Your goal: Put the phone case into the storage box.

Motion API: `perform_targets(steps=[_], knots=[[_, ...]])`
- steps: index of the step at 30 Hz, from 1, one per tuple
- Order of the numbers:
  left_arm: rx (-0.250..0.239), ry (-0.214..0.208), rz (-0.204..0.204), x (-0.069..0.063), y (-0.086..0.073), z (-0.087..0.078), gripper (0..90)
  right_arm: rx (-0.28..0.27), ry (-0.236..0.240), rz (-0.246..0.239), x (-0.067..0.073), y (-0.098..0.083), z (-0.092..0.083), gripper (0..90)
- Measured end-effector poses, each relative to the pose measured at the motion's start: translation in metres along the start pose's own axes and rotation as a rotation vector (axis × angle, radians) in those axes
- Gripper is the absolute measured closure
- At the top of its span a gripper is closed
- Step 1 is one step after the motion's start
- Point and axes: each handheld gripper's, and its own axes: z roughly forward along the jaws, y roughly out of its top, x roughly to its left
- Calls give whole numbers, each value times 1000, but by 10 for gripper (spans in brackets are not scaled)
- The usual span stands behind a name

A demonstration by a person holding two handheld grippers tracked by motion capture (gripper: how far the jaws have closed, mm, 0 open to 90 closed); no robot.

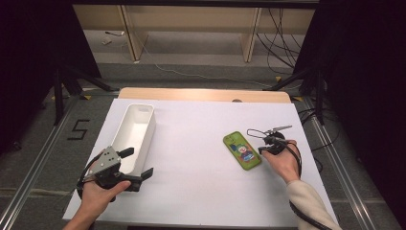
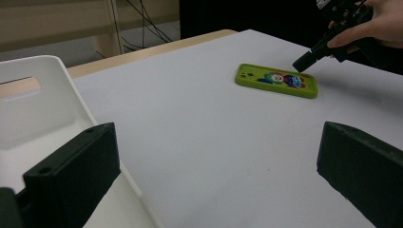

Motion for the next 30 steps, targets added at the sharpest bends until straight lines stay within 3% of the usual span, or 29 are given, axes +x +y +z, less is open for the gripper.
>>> perform_targets(steps=[13,30], knots=[[-1,-1,-2,0,0,1,0,59,22,0,5,-3,-1,900],[0,-5,0,1,0,1,0,98,55,-10,17,-4,-1,900]])
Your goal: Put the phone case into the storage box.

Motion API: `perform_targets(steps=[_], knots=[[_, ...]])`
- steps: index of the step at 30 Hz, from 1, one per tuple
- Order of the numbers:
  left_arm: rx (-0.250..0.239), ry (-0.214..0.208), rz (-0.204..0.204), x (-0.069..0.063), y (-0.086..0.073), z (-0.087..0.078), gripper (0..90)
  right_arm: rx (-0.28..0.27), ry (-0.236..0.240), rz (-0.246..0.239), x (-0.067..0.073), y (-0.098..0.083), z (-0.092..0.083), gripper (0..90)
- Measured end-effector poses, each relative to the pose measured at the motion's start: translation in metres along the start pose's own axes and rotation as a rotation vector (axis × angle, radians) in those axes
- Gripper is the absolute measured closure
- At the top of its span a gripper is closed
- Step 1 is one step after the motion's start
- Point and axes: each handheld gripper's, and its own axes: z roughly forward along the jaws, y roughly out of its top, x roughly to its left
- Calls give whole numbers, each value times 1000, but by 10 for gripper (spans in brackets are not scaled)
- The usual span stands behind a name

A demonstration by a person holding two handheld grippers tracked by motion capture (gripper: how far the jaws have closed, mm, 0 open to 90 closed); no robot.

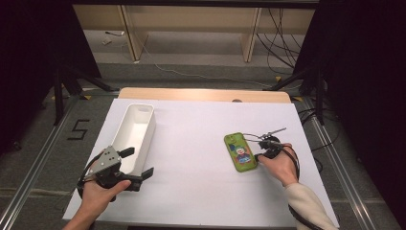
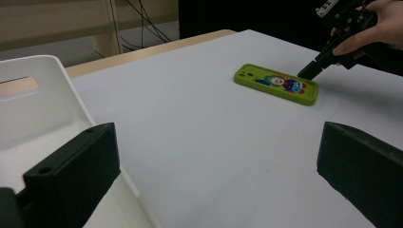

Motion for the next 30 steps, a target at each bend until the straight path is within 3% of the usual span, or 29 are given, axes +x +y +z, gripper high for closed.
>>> perform_targets(steps=[12,15,17,18,20,21,22,23,24,27,30], knots=[[0,-4,-1,0,0,0,0,8,3,17,2,0,0,900],[0,-4,-1,0,0,0,0,-2,-25,45,-2,1,-5,788],[0,-6,-3,0,0,0,0,-43,-38,63,-3,4,-11,673],[1,-6,-2,0,0,0,0,-43,-38,63,-3,4,-11,673],[1,-6,-3,0,0,1,0,-100,-57,65,-3,7,-18,534],[1,-6,-3,0,0,1,0,-161,-68,59,-1,10,-26,412],[2,-7,-3,0,0,1,0,-161,-68,59,-1,10,-26,412],[5,-7,-2,0,0,1,0,-215,-56,54,3,13,-34,320],[7,-7,0,0,0,1,0,-230,-44,57,5,15,-37,282],[8,-7,0,0,0,1,0,-256,-29,42,8,18,-44,221],[8,-7,1,0,0,1,0,-248,-25,11,15,24,-52,85]])
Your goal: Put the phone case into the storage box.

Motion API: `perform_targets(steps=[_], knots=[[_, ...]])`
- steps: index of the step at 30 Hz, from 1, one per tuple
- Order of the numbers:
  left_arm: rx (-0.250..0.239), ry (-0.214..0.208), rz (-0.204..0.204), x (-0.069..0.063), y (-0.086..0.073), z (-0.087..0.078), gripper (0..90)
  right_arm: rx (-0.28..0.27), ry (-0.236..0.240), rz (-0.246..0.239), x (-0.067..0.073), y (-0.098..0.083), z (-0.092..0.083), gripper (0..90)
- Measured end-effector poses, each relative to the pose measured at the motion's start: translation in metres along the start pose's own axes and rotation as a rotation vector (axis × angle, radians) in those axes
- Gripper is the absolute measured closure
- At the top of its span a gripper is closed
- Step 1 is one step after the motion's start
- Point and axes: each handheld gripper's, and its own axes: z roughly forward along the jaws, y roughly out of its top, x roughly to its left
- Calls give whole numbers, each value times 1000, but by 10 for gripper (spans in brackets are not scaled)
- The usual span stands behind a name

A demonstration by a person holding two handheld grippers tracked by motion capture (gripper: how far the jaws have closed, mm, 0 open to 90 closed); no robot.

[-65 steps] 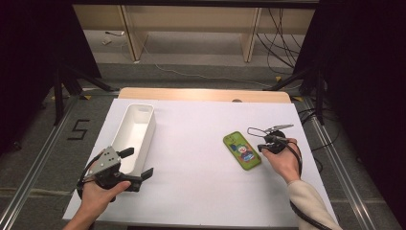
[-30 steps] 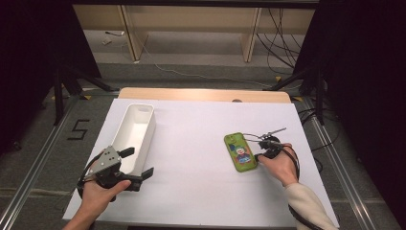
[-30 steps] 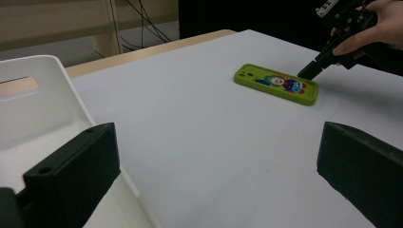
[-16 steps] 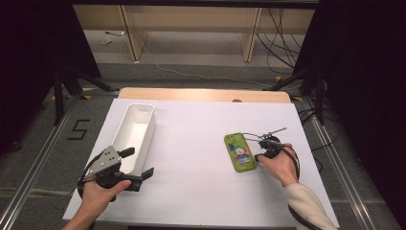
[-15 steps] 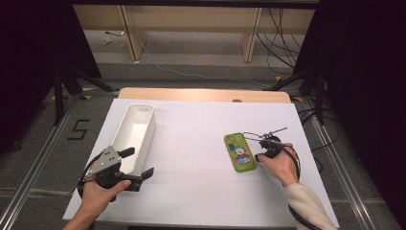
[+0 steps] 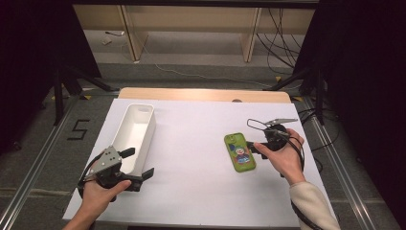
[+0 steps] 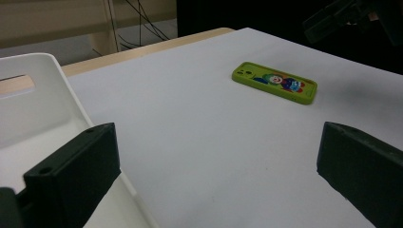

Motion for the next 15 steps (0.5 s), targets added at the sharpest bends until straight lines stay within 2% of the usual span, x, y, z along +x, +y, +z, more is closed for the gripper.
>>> perform_targets(steps=[3,6,14,15], knots=[[0,0,0,0,0,0,0,4,2,-16,4,3,-1,33],[0,1,-2,0,0,0,0,9,18,-20,6,5,2,28],[0,1,-1,0,0,0,0,53,0,-26,8,5,12,31],[-1,1,-1,0,0,0,0,78,-3,-25,9,7,15,36]])
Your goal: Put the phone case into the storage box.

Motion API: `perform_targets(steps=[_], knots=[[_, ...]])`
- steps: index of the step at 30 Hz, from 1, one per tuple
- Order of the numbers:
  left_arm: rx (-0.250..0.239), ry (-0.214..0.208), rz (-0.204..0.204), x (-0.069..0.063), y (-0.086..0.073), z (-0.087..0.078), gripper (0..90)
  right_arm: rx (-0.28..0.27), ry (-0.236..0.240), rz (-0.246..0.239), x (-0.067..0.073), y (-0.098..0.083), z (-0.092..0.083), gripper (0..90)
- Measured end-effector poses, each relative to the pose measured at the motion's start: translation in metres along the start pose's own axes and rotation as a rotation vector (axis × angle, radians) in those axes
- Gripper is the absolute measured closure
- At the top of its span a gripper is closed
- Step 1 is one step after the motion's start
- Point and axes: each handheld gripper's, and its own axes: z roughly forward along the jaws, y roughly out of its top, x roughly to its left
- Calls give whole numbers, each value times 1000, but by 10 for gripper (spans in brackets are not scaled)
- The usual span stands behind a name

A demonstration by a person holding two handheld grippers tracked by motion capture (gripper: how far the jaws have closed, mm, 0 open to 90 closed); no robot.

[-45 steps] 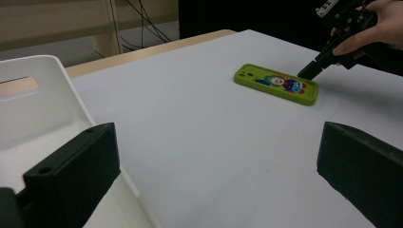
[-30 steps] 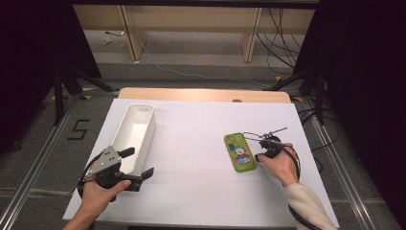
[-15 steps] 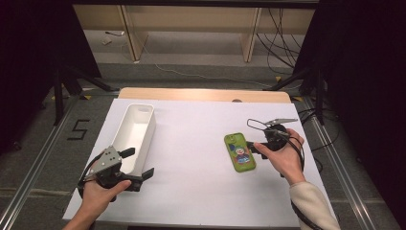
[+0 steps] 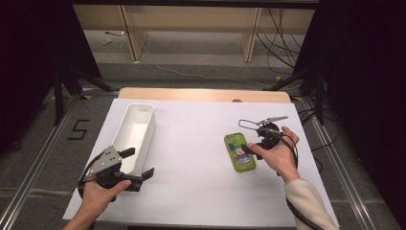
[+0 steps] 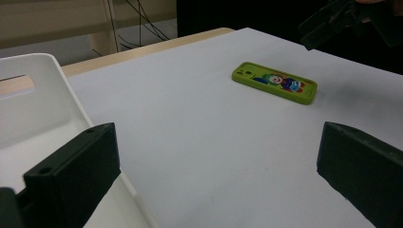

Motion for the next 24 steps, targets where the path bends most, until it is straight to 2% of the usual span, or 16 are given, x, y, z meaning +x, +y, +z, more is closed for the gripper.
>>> perform_targets(steps=[1,3,5,7,12,16,19,24], knots=[[0,0,0,0,0,0,0,0,0,0,0,0,0,36],[-1,-1,-1,0,0,0,0,52,-4,6,4,3,5,55],[-2,-2,-1,0,0,0,0,68,-3,5,5,5,8,64],[-2,-3,-1,0,0,0,0,131,-5,3,10,9,16,65],[-4,-7,1,0,0,-1,0,218,-15,24,14,14,33,68],[-5,-6,0,0,0,-1,0,258,-15,54,14,18,43,75],[-5,-7,0,0,0,-1,0,272,-7,61,15,20,48,75],[-5,-7,-1,0,0,-1,0,326,-20,63,18,23,60,75]])
